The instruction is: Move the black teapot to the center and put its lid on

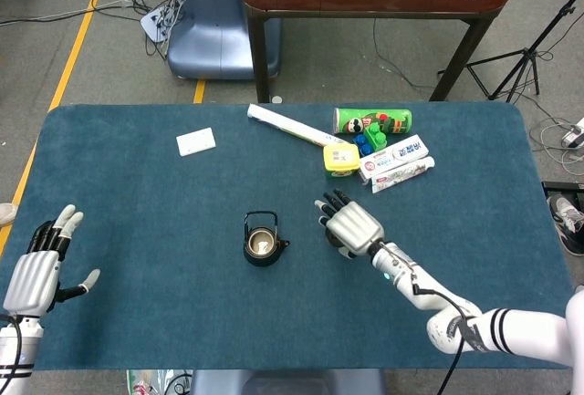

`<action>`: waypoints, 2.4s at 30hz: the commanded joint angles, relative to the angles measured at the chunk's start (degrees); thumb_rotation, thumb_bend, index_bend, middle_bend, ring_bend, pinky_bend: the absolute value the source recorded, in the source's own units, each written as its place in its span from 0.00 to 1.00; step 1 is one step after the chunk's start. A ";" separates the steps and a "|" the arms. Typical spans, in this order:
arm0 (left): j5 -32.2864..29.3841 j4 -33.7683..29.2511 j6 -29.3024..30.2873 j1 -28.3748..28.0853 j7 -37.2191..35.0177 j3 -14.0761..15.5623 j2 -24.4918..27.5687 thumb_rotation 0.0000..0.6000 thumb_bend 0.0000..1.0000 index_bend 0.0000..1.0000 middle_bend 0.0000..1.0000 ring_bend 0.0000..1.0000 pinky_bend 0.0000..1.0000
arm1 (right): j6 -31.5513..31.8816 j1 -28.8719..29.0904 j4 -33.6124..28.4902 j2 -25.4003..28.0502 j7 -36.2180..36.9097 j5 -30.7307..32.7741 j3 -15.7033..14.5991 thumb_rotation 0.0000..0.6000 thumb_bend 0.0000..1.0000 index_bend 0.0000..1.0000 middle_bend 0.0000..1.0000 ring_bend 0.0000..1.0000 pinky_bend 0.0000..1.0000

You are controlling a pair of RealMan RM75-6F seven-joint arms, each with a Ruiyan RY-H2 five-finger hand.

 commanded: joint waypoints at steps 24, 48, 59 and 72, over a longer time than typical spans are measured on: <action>0.52 -0.32 0.80 1.35 -1.74 0.29 1.46 1.00 0.25 0.00 0.00 0.00 0.00 | -2.32 18.41 2.62 -9.85 -11.37 13.61 3.13 1.00 0.30 0.49 0.14 0.00 0.00; 0.78 0.92 1.26 2.32 -3.70 0.43 1.57 1.00 0.25 0.00 0.00 0.00 0.00 | -0.62 23.93 8.30 -16.00 -13.81 18.84 0.21 1.00 0.30 0.42 0.12 0.00 0.00; 0.83 1.57 1.42 2.57 -3.92 0.35 1.39 1.00 0.25 0.00 0.00 0.00 0.00 | 0.24 25.95 7.20 -15.72 -15.65 22.60 -0.75 1.00 0.31 0.17 0.08 0.00 0.00; 0.94 1.62 1.49 2.73 -4.18 0.27 1.37 1.00 0.25 0.00 0.00 0.00 0.00 | 1.85 25.79 4.16 -13.36 -13.04 21.60 -0.59 1.00 0.31 0.14 0.07 0.00 0.00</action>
